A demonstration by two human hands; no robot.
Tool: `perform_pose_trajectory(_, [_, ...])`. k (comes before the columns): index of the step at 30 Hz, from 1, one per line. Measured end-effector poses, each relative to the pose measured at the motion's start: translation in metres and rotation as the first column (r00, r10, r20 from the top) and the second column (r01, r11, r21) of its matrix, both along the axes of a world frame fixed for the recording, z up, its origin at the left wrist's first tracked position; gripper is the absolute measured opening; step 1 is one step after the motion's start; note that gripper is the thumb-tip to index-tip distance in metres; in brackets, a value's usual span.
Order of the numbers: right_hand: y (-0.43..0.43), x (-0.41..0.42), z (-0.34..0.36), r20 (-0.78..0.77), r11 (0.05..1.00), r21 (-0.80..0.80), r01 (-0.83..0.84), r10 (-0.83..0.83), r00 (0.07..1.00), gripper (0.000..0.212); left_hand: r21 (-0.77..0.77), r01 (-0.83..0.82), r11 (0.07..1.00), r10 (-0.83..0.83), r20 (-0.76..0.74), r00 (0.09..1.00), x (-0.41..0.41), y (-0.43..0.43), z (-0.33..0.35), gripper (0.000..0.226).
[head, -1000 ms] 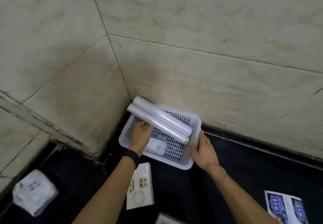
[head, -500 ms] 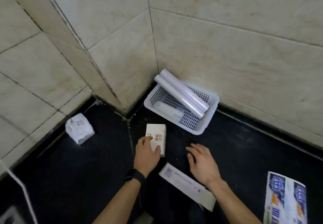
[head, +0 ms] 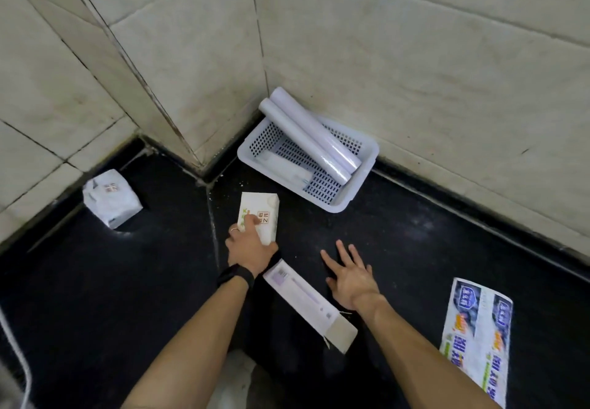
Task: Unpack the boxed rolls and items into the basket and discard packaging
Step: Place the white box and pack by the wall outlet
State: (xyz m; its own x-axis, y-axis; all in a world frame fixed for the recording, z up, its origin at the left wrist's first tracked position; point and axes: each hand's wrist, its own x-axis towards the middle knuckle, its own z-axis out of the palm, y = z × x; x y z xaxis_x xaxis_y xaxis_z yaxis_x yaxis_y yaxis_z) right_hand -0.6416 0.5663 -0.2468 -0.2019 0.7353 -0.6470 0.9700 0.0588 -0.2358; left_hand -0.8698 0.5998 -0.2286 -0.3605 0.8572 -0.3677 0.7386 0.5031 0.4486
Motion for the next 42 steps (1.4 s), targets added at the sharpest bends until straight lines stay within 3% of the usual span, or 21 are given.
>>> perform_pose_trajectory(3, [0.010, -0.001, 0.009, -0.034, 0.996, -0.073, 0.045, -0.048, 0.998, 0.062, 0.040, -0.105, 0.994, 0.101, 0.104, 0.989, -0.013, -0.003, 0.014, 0.067])
perform_pose_trajectory(6, [0.026, -0.011, 0.034, -0.179, 0.972, -0.123, 0.201, -0.221, 0.959, 0.057, 0.133, -0.165, 0.977, 0.140, 0.180, 0.974, -0.030, -0.022, 0.033, 0.071])
perform_pose_trajectory(9, [0.033, -0.047, 0.068, -0.443, 0.912, -0.129, 0.390, -0.404, 0.800, 0.048, 0.216, -0.225, 0.950, 0.169, 0.248, 0.954, -0.050, -0.045, 0.048, 0.071])
perform_pose_trajectory(11, [0.035, -0.087, 0.088, -0.585, 0.886, -0.212, 0.411, -0.452, 0.673, 0.047, 0.254, -0.281, 0.926, 0.210, 0.273, 0.939, -0.065, -0.057, 0.055, 0.070])
perform_pose_trajectory(13, [0.036, -0.135, 0.103, -0.646, 0.849, -0.381, 0.367, -0.528, 0.551, 0.045, 0.294, -0.294, 0.910, 0.214, 0.274, 0.938, -0.081, -0.068, 0.061, 0.069])
perform_pose_trajectory(15, [0.037, -0.179, 0.111, -0.641, 0.804, -0.497, 0.326, -0.594, 0.487, 0.048, 0.323, -0.265, 0.909, 0.185, 0.257, 0.949, -0.099, -0.078, 0.066, 0.069])
perform_pose_trajectory(20, [0.037, -0.253, 0.099, -0.659, 0.812, -0.509, 0.286, -0.582, 0.476, 0.070, 0.329, -0.228, 0.916, 0.139, 0.273, 0.952, -0.159, -0.089, 0.063, 0.069])
perform_pose_trajectory(26, [0.056, -0.305, 0.073, -0.644, 0.782, -0.523, 0.341, -0.624, 0.444, 0.075, 0.253, -0.164, 0.953, 0.059, 0.377, 0.924, -0.230, -0.075, 0.046, 0.051])
perform_pose_trajectory(29, [0.075, -0.323, 0.056, -0.638, 0.795, -0.448, 0.409, -0.605, 0.477, 0.067, 0.226, -0.135, 0.965, 0.069, 0.279, 0.958, -0.265, -0.052, 0.028, 0.053])
perform_pose_trajectory(33, [0.107, -0.345, 0.038, -0.614, 0.792, -0.384, 0.474, -0.603, 0.510, 0.057, 0.174, -0.210, 0.962, 0.209, 0.029, 0.978, -0.308, -0.016, 0.012, 0.062])
perform_pose_trajectory(37, [0.144, -0.377, 0.036, -0.598, 0.813, -0.306, 0.496, -0.569, 0.564, 0.052, 0.031, -0.149, 0.988, 0.152, -0.167, 0.974, -0.341, 0.011, 0.003, 0.071])
perform_pose_trajectory(42, [0.185, -0.417, 0.034, -0.567, 0.909, -0.094, 0.406, -0.384, 0.729, 0.053, -0.064, -0.020, 0.998, -0.001, -0.316, 0.949, -0.367, 0.022, -0.009, 0.042])
